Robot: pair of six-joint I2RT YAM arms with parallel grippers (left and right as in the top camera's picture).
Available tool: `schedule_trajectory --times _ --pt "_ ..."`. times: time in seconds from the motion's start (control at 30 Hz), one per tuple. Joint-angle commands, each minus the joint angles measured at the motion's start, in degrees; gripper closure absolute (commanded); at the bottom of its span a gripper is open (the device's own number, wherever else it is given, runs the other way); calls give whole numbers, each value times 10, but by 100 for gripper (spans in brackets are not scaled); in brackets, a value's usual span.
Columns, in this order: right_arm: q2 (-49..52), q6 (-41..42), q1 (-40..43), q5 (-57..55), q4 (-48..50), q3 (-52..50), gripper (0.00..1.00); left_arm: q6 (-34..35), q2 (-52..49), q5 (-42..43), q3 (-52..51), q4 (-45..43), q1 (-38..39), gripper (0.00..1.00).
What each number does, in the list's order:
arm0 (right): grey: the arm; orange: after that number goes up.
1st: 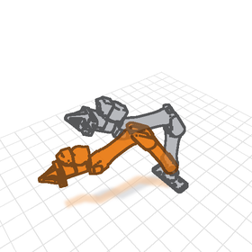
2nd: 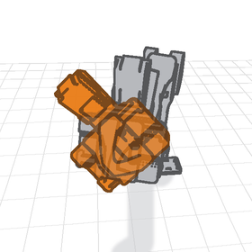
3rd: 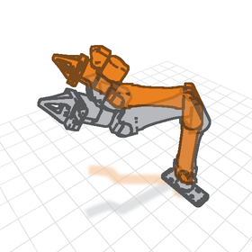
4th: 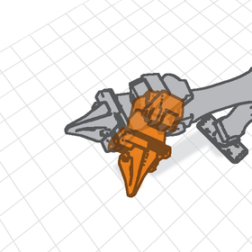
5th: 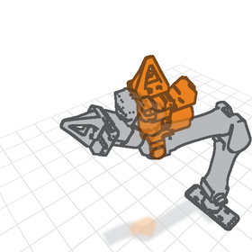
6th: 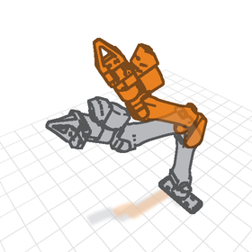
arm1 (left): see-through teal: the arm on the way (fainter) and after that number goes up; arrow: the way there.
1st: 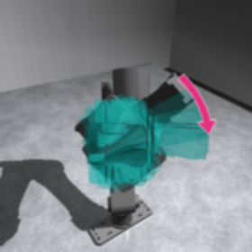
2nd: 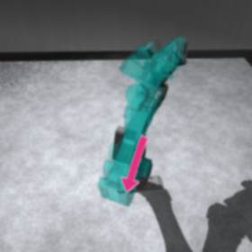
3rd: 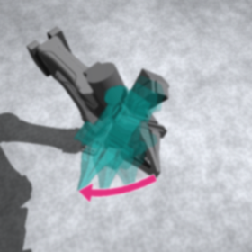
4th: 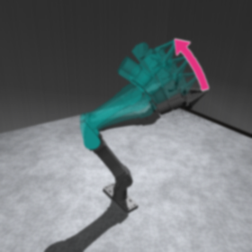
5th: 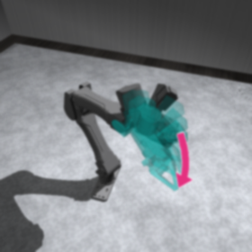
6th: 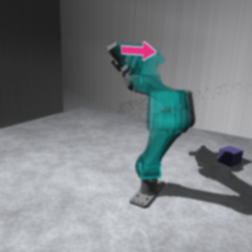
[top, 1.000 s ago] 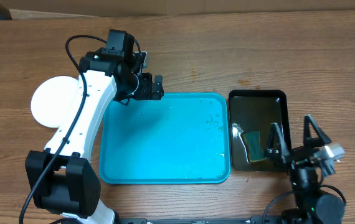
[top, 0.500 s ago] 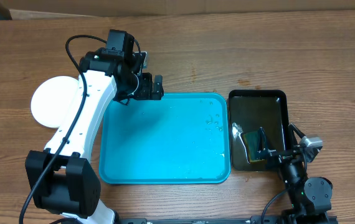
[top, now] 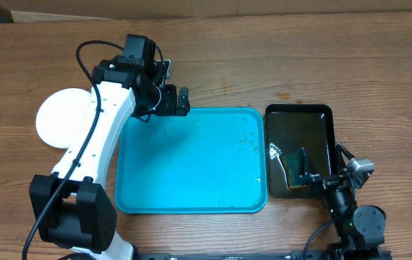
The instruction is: Clean dirty plates on tray and stack at the side
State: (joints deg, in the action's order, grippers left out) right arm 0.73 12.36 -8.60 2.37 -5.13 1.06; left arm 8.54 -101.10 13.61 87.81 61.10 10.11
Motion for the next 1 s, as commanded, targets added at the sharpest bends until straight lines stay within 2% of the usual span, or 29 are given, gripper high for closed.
schedule_trajectory --times 0.0,0.63,0.8,0.97 --pt "-6 -4 5 -1 4 -6 0 -12 11 -3 11 0 0 0" --pt "-6 -4 5 -1 4 -6 0 -12 11 -6 10 0 0 0" --pt "-6 -4 5 -1 4 -6 0 -12 63 -5 10 0 2 0" --pt "-6 -4 5 -1 4 -6 0 -12 165 -5 10 0 1 0"
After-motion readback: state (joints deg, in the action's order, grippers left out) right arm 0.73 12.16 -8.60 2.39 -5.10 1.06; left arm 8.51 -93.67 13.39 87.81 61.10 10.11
